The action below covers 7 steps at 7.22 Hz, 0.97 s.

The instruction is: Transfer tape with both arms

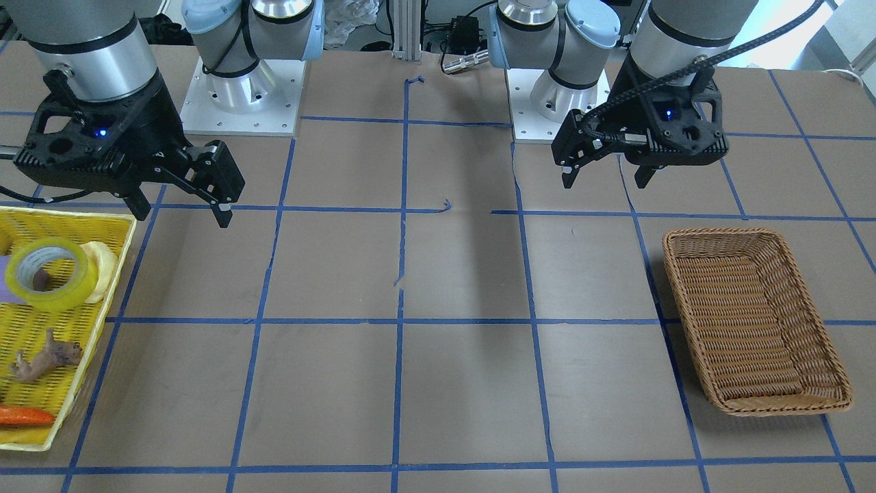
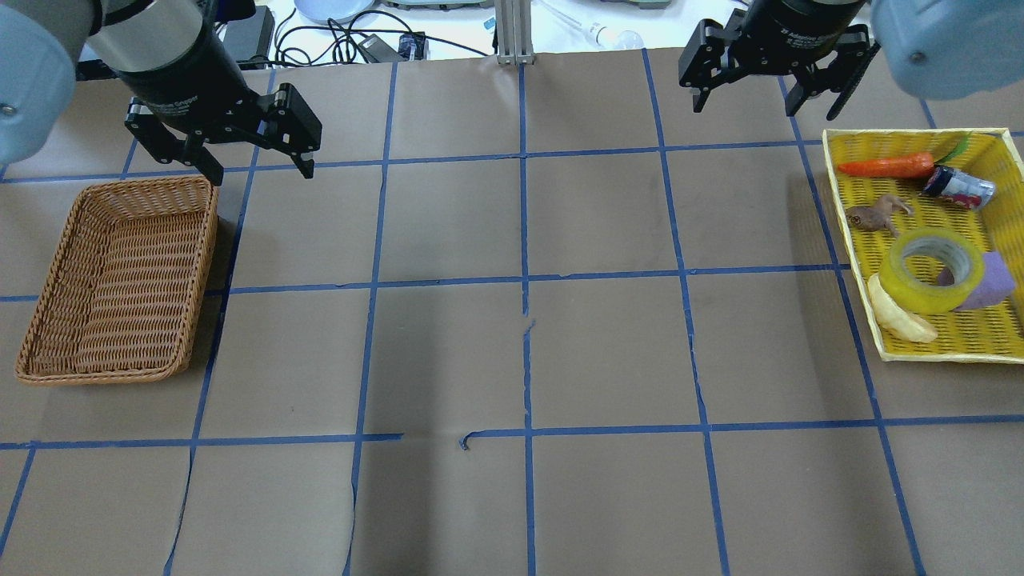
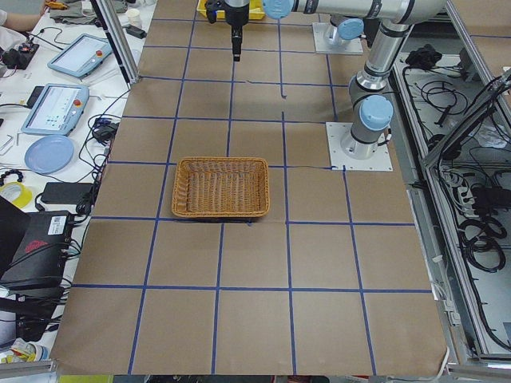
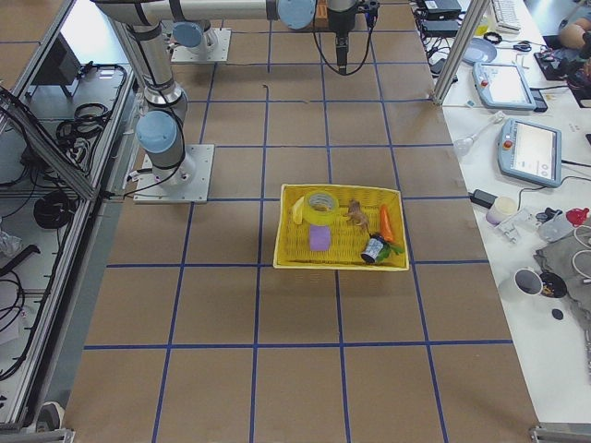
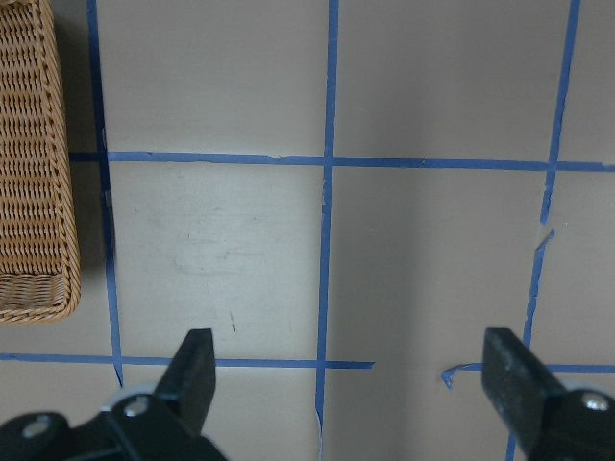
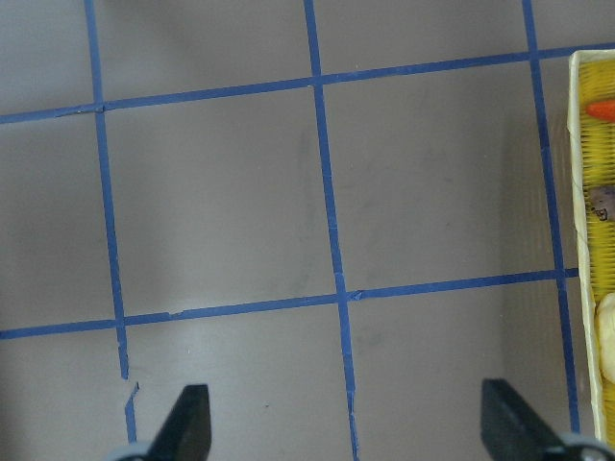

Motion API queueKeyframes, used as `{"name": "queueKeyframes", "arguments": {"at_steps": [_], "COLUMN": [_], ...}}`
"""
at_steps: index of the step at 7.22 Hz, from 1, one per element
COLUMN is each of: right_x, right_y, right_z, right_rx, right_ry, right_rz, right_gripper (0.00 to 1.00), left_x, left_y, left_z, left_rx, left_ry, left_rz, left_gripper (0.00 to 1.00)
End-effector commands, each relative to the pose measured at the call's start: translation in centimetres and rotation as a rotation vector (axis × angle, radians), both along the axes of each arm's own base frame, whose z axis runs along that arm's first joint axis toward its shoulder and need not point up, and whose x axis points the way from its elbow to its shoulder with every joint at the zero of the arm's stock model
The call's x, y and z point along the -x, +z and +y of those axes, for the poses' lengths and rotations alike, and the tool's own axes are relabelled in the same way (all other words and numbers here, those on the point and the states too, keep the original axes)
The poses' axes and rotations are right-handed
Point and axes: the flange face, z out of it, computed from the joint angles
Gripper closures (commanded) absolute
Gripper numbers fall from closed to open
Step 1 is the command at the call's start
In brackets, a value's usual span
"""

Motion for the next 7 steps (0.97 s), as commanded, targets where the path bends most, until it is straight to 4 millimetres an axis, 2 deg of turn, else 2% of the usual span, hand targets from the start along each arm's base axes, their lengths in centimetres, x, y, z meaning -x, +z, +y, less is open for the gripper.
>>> {"name": "queueKeyframes", "arguments": {"at_steps": [1,4,6,7], "right_x": [0.0,0.0,0.7,1.0], "right_y": [-0.2,-0.3,-0.9,-0.9], "right_z": [0.1,0.2,0.4,0.4], "right_rx": [-0.004,-0.006,-0.088,-0.099], "right_ry": [0.000,0.005,0.107,0.100], "right_rz": [0.000,-0.002,0.007,0.018], "right_gripper": [0.00,0.00,0.00,0.00], "left_x": [0.0,0.0,0.0,0.0], "left_y": [-0.1,0.1,0.2,0.1], "left_z": [0.0,0.0,0.0,0.1], "left_rx": [-0.002,0.003,0.004,0.001], "left_ry": [0.001,0.001,0.001,0.001], "left_rz": [0.000,0.000,0.002,0.000], "left_gripper": [0.00,0.00,0.00,0.00]}}
